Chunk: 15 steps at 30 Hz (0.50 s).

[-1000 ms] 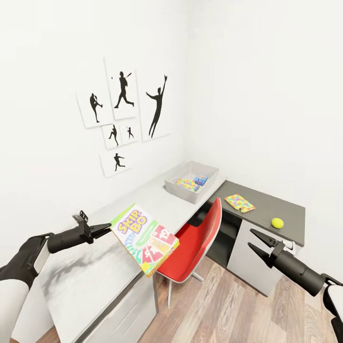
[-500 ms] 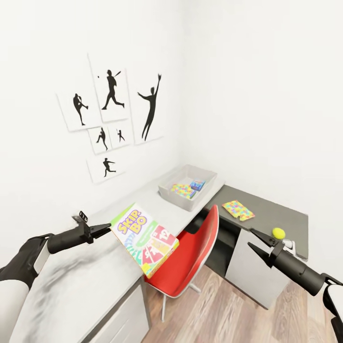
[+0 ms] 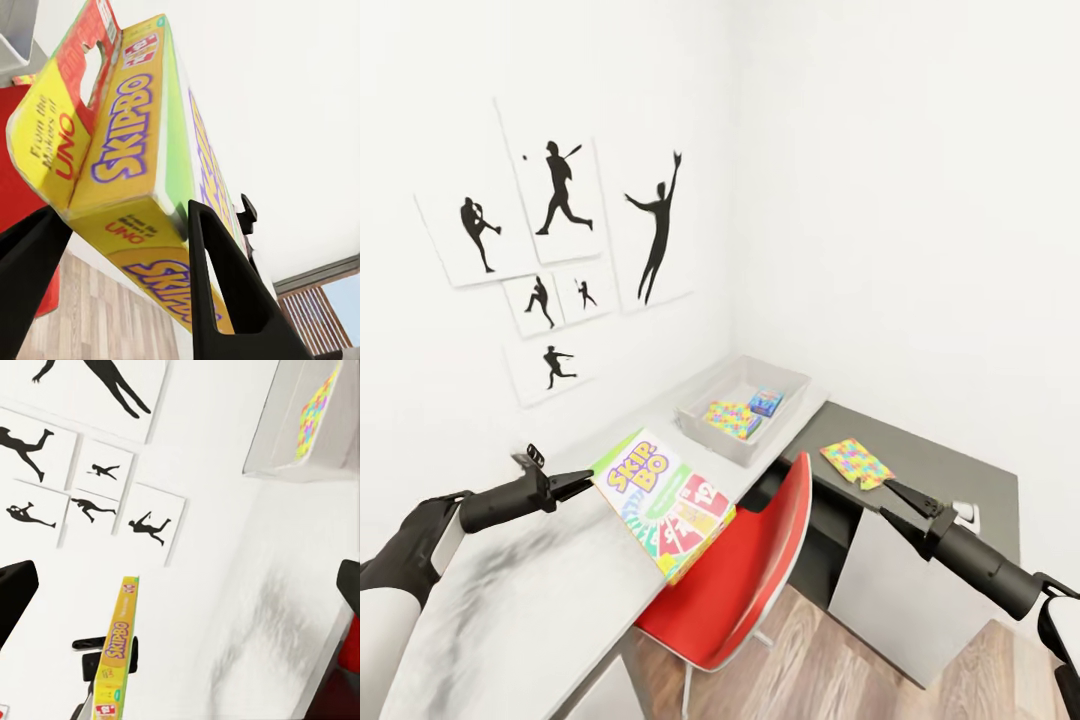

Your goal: Put all the toys in the child's room - the three board games (two on the bed and one on the table), the two jigsaw puzzles on the table, and the tennis ball on the table - inside the toy box on the table in the child's room.

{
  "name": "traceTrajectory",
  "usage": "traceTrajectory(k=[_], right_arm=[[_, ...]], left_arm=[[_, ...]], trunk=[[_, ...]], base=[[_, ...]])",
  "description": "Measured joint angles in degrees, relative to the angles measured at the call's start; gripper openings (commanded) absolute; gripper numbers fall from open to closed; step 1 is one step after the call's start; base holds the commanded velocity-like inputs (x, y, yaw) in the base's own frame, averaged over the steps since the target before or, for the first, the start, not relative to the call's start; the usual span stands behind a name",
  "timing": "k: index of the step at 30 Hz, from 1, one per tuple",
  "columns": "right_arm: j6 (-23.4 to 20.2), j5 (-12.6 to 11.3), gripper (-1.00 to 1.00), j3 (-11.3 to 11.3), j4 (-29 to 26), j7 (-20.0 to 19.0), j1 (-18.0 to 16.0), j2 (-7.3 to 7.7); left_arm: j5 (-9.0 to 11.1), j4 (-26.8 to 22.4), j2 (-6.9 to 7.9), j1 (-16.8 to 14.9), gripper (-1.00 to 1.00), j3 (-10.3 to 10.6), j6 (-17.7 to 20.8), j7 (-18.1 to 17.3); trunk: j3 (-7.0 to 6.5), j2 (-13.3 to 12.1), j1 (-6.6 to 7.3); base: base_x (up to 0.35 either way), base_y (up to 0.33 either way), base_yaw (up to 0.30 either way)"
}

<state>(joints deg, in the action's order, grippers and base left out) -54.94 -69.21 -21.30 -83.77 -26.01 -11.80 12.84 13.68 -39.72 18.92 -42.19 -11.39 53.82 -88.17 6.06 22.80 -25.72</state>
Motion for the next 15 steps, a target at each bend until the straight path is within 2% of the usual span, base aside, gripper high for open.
traceTrajectory(k=[11, 15], right_arm=[[0.0, 0.0, 1.0, 0.04, -0.06, -0.16, 0.0, 0.0], [-0.03, 0.0, 1.0, 0.03, -0.04, -0.23, -0.01, -0.01]], left_arm=[[0.02, 0.01, -0.03, 0.06, -1.0, -0.04, 0.0, 0.07], [0.02, 0.0, -0.02, 0.07, -1.0, -0.01, 0.0, 0.07]], trunk=[[0.0, 0.0, 0.0], [0.0, 0.0, 0.0]], base=[[0.251, -0.205, 0.004], [0.229, -0.222, 0.172]])
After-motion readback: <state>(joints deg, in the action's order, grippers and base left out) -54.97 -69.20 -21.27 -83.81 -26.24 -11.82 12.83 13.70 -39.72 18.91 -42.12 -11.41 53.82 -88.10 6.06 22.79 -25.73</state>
